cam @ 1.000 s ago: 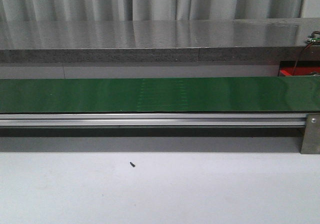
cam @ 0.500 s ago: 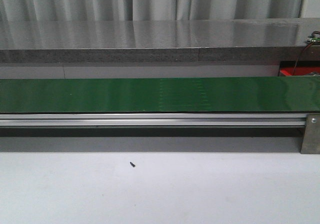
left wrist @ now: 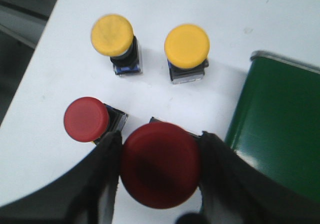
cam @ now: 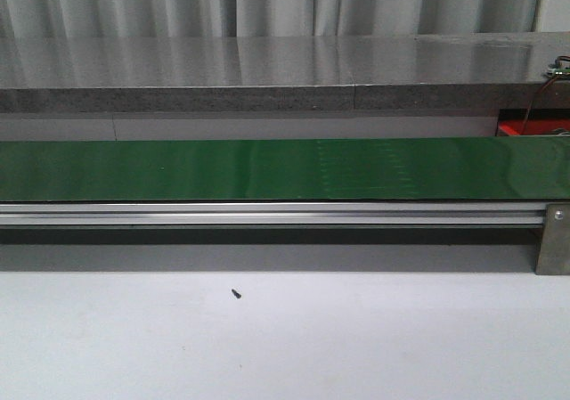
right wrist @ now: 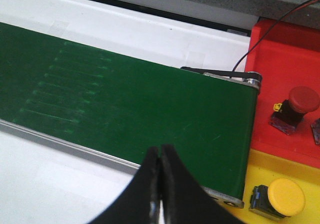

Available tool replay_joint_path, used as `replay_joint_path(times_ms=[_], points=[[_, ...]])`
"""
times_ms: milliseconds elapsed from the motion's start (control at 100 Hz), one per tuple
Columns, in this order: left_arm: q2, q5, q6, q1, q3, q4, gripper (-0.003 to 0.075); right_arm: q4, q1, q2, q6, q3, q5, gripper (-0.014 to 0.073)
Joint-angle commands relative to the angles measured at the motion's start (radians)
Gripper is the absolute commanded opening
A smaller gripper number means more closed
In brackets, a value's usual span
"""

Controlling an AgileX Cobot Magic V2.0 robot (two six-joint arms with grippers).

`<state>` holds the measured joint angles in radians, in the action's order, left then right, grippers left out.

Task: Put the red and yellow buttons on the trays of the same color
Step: 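Grasp the red button and place it on the belt with the left gripper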

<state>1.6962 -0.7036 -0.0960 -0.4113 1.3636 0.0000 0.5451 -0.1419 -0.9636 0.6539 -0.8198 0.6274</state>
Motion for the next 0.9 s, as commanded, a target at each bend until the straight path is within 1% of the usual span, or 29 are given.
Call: replay_joint_path(times_ms=[0, 100, 240, 500, 730, 890], points=[[-0.112, 0.014, -0.008, 0.009, 0.034, -0.037, 0.0134, 0.027, -0.002, 0.019, 0.007, -0.025, -0.05, -0.0068], [-0.159, -0.017, -0.037, 0.041, 0.034, -0.059, 0.0134, 0.027, -0.002, 0.019, 0.007, -0.025, -0.05, -0.0068], [-0.174, -0.046, -0.038, 0.101, 0.034, -0.065, 0.0134, 0.027, -0.002, 0.019, 0.007, -0.025, -0.05, -0.0068], [-0.172, -0.025, -0.045, 0.191, -0.017, -0.102, 0.0134, 0.027, -0.002, 0.019, 0.007, -0.025, -0.05, -0.0068], [-0.154, 0.003, -0.045, 0.201, -0.071, -0.103, 0.0135, 0.027, -0.002, 0.019, 0.007, -0.025, -0.049, -0.0068], [-0.104, 0.026, -0.045, 0.201, -0.073, -0.103, 0.0135, 0.027, -0.002, 0.019, 0.007, -0.025, -0.049, -0.0068]])
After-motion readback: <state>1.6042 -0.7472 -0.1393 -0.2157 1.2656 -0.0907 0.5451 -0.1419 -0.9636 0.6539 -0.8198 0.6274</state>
